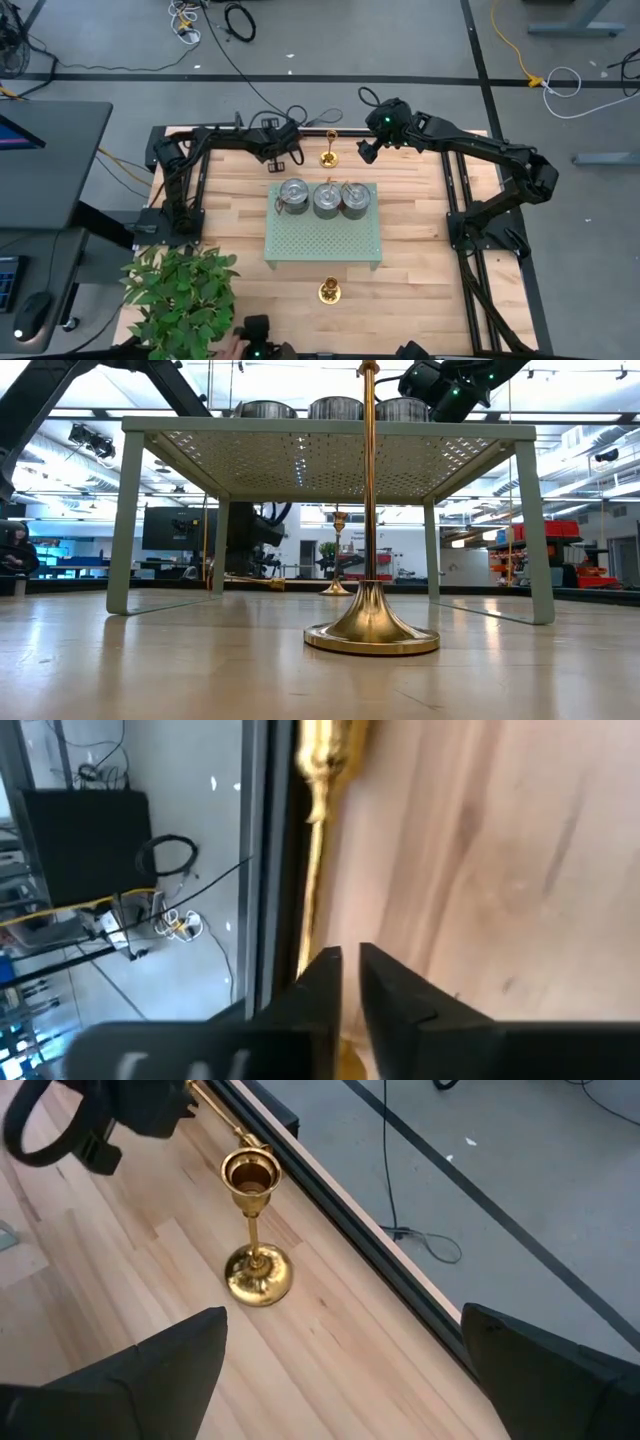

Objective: Pick & Place candle stick holders
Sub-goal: Put the top golden candle holder on the shelf aligned with the middle orange scented candle

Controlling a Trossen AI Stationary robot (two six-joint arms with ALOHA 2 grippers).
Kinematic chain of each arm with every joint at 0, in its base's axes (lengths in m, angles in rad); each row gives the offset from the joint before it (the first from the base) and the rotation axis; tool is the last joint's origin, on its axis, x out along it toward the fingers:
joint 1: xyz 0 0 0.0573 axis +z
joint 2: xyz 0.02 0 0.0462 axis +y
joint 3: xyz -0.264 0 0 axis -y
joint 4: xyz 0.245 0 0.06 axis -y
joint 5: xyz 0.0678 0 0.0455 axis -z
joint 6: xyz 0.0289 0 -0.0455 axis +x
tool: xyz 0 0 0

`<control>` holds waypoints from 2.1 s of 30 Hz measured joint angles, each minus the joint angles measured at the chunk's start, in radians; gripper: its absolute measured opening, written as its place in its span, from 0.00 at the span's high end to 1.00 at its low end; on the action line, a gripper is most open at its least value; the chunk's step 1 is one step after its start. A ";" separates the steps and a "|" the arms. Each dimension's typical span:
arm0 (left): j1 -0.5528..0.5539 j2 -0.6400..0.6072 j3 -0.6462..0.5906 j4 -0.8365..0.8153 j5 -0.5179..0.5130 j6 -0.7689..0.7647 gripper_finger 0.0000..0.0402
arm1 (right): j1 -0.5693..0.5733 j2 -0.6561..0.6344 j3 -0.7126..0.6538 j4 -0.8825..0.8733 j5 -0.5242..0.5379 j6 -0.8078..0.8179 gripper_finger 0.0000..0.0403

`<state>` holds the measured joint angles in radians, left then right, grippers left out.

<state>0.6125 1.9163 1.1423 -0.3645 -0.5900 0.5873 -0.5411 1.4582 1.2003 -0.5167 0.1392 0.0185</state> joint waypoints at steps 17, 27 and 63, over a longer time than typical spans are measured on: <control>0.075 0.000 0.000 0.093 0.145 -0.032 0.25 | 0.000 0.000 0.000 -0.001 -0.001 0.023 0.01; 0.126 0.002 -0.005 0.113 0.268 -0.054 0.28 | 0.000 0.000 0.000 -0.001 -0.001 0.030 0.01; 0.188 0.078 0.021 0.036 0.383 -0.083 0.96 | 0.002 0.000 0.000 0.001 -0.001 0.051 0.01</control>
<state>0.8009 1.9942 1.1633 -0.3288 -0.2070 0.5043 -0.5392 1.4582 1.2003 -0.5156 0.1387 0.0700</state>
